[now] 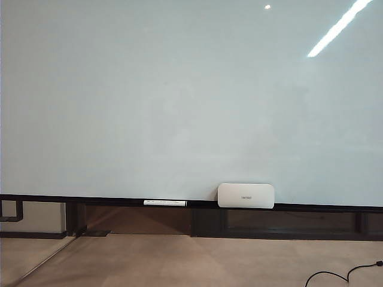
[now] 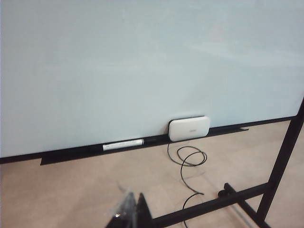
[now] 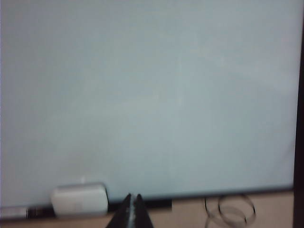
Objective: Reach to the right to find the marker pen, pick it up, and write the number 14 on the whiteboard.
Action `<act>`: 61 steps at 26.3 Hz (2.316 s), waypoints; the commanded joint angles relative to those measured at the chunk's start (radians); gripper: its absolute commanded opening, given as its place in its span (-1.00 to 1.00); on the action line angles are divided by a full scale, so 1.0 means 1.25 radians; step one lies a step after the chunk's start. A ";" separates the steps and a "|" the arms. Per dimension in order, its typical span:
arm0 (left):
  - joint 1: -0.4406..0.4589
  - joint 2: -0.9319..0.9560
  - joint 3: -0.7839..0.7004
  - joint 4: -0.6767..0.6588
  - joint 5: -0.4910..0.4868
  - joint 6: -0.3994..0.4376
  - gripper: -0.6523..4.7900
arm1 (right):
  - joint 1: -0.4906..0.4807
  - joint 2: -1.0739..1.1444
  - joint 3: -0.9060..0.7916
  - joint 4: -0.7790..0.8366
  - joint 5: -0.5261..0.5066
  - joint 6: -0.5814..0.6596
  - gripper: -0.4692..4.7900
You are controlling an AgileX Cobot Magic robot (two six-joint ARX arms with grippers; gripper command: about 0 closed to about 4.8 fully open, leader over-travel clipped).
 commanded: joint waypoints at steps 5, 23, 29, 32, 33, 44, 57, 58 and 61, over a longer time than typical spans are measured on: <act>-0.001 0.001 0.002 0.004 0.009 -0.021 -0.78 | 0.001 0.001 0.009 0.019 0.005 0.003 -0.85; -0.002 0.001 0.002 -0.003 0.157 -0.113 -0.78 | 0.001 0.001 0.010 0.020 -0.051 0.050 -0.85; -0.002 0.001 0.002 -0.003 0.194 -0.116 -0.78 | 0.001 0.001 0.020 0.055 -0.021 0.042 -0.85; -0.003 0.001 0.002 -0.003 0.227 -0.162 -0.78 | 0.002 0.002 0.056 0.047 -0.022 0.018 -0.85; -0.003 0.001 0.002 -0.004 0.227 -0.165 -0.78 | 0.002 0.010 0.077 0.037 -0.025 -0.003 -0.85; -0.007 0.001 0.002 -0.005 0.136 -0.179 -0.78 | -0.005 0.246 0.308 0.075 0.016 -0.157 -0.85; -0.065 0.001 0.002 -0.065 0.010 -0.194 -0.78 | -0.245 0.666 0.565 0.211 -0.107 -0.170 -0.84; -0.065 0.001 0.002 -0.066 0.011 -0.197 -0.78 | -0.250 0.688 0.569 0.230 -0.084 -0.168 -0.84; -0.065 0.001 0.002 -0.068 -0.014 -0.199 -0.78 | -0.267 0.750 0.574 0.278 -0.089 -0.168 -0.84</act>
